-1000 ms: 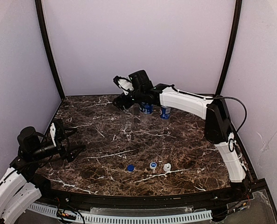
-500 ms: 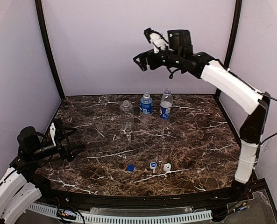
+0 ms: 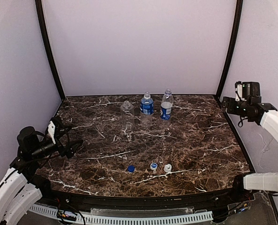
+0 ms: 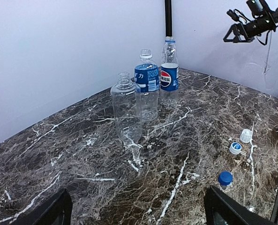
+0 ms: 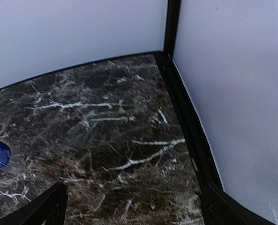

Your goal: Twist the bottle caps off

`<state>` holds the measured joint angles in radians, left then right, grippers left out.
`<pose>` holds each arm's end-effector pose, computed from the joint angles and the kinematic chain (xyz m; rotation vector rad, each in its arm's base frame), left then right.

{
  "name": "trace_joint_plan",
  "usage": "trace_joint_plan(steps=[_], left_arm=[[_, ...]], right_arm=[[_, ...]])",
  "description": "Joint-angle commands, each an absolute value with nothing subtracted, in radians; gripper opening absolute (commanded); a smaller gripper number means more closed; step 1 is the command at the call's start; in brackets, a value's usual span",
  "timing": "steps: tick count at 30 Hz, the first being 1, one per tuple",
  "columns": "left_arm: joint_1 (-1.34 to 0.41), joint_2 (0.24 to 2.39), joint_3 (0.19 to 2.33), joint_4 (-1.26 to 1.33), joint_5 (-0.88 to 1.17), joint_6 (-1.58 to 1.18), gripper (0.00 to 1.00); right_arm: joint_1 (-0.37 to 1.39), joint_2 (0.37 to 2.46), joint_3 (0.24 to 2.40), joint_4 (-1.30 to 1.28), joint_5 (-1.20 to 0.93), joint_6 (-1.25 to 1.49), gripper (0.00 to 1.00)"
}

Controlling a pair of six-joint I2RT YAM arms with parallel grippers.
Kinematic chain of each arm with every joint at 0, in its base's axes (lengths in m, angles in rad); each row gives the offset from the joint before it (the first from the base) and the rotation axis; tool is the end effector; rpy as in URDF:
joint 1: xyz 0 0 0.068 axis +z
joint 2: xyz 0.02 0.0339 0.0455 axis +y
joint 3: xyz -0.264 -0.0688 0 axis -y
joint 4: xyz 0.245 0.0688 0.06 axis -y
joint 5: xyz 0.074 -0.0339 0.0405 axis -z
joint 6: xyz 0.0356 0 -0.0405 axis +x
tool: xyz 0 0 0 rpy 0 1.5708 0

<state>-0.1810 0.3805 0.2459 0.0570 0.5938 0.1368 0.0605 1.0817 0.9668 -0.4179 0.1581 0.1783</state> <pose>0.1232 -0.0428 0.2301 0.6995 1.5063 -0.5215 0.2402 0.0089 0.3226 0.2179 2.0850 -0.0222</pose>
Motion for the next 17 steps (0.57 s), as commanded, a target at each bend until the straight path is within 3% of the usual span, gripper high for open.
trace_joint_plan(steps=[1, 9, 17], left_arm=[[-0.157, 0.400, 0.235, 0.038, 0.582, 0.191, 0.99], [-0.143, 0.424, 0.238, -0.036, 0.584, 0.249, 0.99], [-0.121, 0.434, 0.235, -0.050, 0.566, 0.263, 0.99]], right_arm=[[0.023, 0.909, 0.735, -0.366, 0.161, 0.190, 0.99], [0.022, 0.747, 0.533, -0.299, 0.361, 0.518, 0.99], [0.024, 0.652, 0.410, -0.304, 0.354, 0.579, 0.98]])
